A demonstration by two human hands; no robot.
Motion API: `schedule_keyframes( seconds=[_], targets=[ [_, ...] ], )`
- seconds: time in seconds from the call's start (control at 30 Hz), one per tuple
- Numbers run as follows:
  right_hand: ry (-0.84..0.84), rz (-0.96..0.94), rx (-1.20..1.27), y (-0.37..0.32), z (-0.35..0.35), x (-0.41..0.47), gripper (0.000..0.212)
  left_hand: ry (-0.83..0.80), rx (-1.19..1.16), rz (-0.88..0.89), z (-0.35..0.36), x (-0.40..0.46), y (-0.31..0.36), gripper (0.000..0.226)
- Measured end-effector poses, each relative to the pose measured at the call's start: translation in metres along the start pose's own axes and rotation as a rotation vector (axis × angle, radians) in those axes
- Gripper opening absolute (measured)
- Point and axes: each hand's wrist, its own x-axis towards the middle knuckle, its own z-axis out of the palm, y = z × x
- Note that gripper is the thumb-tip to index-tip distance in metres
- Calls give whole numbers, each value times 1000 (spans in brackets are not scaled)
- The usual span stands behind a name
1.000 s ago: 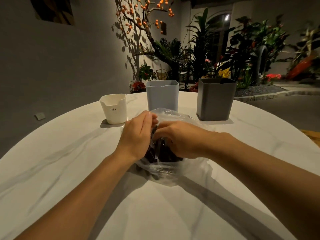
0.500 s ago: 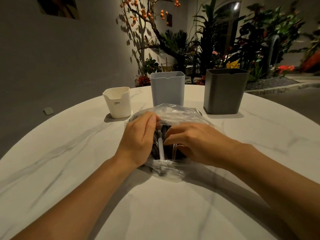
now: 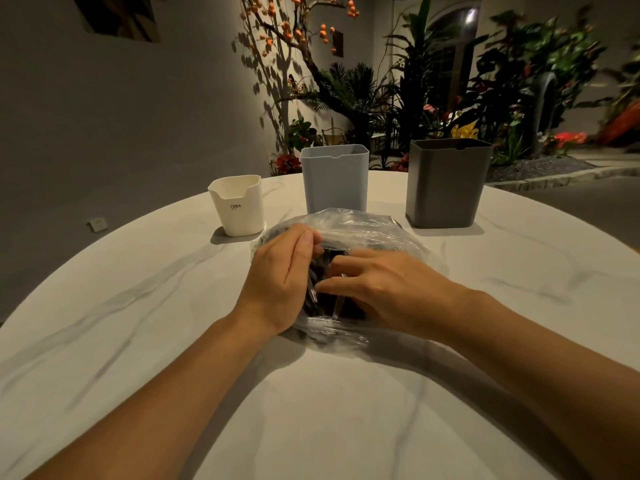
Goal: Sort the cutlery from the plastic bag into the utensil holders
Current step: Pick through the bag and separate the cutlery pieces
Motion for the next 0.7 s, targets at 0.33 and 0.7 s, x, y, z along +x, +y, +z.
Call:
schedule_keyframes(
  seconds=[0.33, 0.7],
  targets=[
    [8, -57, -44, -3, 1, 1, 52, -10, -12, -6, 1, -1, 1, 36],
    [131, -49, -46, 3, 5, -4, 49, 33, 31, 61, -3, 0, 4, 31]
  ],
)
